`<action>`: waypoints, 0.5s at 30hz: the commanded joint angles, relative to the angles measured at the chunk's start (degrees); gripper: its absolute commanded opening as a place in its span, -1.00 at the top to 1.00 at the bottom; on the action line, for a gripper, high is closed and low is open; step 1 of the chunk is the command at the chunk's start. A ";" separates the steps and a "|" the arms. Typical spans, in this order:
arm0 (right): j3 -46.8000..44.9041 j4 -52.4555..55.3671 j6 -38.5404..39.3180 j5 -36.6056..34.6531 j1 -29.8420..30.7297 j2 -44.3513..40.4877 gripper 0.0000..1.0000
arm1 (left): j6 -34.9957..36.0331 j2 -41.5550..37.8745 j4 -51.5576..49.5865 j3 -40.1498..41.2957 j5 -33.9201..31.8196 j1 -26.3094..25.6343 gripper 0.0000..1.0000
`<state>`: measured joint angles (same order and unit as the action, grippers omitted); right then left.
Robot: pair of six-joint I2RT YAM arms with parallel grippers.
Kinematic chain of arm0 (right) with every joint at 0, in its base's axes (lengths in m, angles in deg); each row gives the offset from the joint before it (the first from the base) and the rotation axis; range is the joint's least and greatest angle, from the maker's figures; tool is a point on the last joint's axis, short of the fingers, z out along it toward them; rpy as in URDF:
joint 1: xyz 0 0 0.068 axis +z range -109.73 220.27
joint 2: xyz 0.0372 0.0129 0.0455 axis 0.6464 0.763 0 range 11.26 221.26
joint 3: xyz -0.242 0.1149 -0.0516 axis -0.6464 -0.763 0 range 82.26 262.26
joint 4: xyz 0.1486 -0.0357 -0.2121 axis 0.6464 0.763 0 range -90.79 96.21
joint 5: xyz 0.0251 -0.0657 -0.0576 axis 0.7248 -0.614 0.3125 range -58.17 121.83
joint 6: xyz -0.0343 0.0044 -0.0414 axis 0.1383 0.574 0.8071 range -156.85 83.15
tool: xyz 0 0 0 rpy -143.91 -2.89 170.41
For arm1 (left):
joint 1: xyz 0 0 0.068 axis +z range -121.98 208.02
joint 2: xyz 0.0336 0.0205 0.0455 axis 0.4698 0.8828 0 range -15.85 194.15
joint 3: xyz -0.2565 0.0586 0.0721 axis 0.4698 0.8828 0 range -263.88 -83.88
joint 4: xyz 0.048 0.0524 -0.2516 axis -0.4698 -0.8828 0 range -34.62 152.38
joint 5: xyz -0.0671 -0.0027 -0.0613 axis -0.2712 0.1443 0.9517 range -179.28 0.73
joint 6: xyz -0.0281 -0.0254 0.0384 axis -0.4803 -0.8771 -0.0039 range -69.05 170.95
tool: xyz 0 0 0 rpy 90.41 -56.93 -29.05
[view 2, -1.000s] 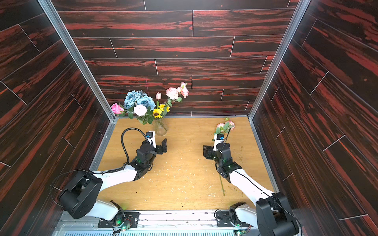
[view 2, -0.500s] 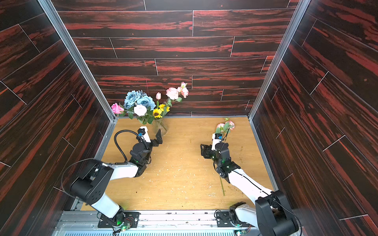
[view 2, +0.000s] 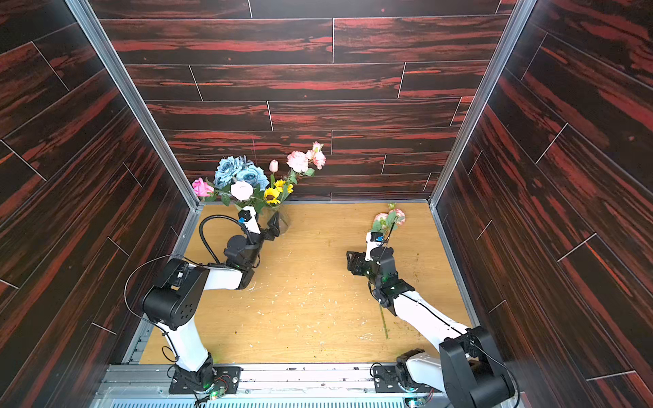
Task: Pick out pink flowers from the vase
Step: Pick up the flower from the vase.
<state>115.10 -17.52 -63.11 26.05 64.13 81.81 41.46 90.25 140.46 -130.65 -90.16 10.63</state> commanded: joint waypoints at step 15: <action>2.23 0.25 1.21 -1.52 0.40 4.43 -0.34 | 0.78 5.69 2.69 -5.99 8.87 2.62 -0.14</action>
<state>115.64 -17.52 -62.70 24.93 64.17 85.52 41.13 95.48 141.34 -135.02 -82.01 13.06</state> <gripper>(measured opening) 0.669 0.573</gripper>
